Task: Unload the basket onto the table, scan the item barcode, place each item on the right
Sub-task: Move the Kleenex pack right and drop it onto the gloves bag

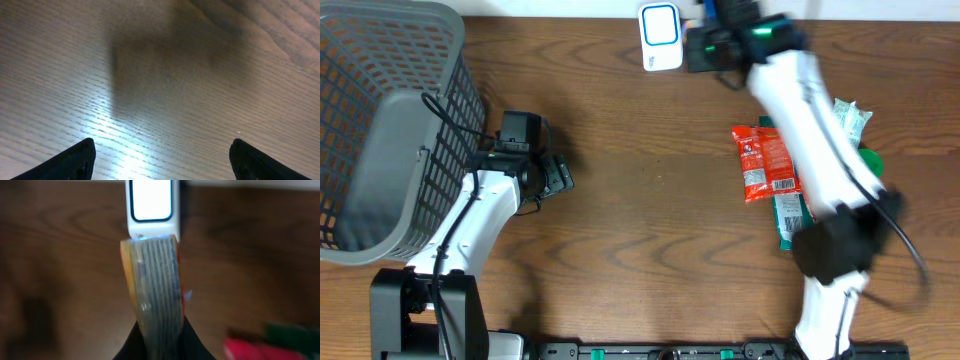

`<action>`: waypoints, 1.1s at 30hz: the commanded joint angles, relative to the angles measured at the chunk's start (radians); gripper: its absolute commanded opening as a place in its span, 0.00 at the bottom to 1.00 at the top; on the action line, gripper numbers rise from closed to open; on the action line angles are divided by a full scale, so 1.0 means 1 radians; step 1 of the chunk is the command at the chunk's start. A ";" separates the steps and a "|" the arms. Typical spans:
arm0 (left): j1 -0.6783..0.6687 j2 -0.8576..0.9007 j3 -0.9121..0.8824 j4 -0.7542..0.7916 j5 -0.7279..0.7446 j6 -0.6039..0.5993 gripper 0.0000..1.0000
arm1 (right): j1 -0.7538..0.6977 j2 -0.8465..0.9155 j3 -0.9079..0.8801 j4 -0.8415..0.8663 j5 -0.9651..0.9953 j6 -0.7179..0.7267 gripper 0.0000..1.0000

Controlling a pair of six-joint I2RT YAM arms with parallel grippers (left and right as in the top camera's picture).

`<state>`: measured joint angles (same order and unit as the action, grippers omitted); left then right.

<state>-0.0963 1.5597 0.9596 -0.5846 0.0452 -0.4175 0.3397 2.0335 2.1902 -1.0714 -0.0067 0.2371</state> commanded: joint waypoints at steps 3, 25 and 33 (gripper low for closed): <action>0.002 0.008 -0.010 -0.002 -0.012 0.006 0.86 | -0.072 -0.209 0.016 -0.256 0.011 -0.029 0.01; 0.002 0.008 -0.010 -0.002 -0.012 0.006 0.86 | -0.339 -0.259 -0.522 -0.379 0.205 -0.059 0.01; 0.002 0.008 -0.010 -0.002 -0.012 0.006 0.86 | -0.339 -0.259 -0.832 0.000 0.353 -0.060 0.01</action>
<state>-0.0963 1.5597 0.9596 -0.5838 0.0460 -0.4175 0.0055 1.7748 1.4292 -1.1343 0.2481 0.1860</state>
